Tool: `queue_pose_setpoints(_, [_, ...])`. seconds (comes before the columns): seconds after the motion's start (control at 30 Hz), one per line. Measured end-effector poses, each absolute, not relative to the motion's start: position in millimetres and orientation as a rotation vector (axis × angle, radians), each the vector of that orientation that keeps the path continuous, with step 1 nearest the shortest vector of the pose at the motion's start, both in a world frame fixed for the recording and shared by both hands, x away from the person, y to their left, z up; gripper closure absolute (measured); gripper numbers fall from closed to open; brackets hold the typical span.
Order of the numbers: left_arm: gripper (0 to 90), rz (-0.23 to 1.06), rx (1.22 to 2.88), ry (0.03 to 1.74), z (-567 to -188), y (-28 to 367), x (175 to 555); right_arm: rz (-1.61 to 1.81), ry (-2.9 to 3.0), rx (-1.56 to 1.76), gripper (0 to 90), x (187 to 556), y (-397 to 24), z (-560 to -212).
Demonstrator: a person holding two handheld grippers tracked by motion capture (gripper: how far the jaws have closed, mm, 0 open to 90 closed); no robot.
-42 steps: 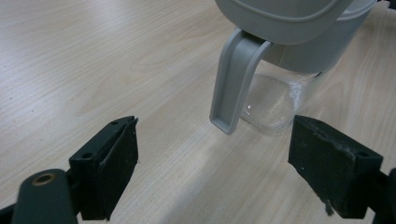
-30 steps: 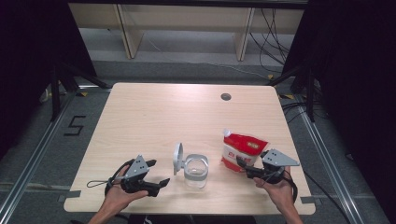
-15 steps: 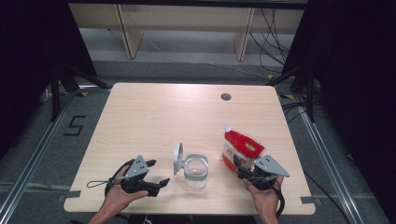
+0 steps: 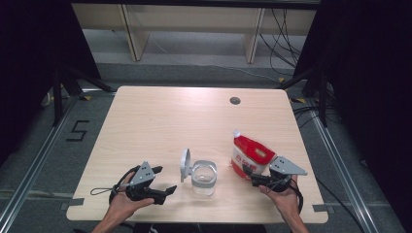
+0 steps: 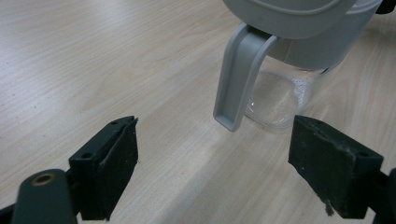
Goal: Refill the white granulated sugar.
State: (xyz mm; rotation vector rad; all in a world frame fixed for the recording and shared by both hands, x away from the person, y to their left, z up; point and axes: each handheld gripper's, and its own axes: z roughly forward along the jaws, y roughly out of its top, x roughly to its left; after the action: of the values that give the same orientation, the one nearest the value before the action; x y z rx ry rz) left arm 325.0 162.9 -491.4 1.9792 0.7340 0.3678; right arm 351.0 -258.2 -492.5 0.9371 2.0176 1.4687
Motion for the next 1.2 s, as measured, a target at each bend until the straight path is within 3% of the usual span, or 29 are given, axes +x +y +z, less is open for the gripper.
queue_pose_setpoints(0.3, [15.4, 0.352, 1.973, 0.759, -492, 162, 324, 1.531, 2.000, 0.842, 18.9, 356, -256, -500])
queue_pose_setpoints(1.2, [15.5, 0.351, 1.995, 0.745, -493, 161, 324, 1.488, 2.014, 0.878, 30.1, 360, -255, -514])
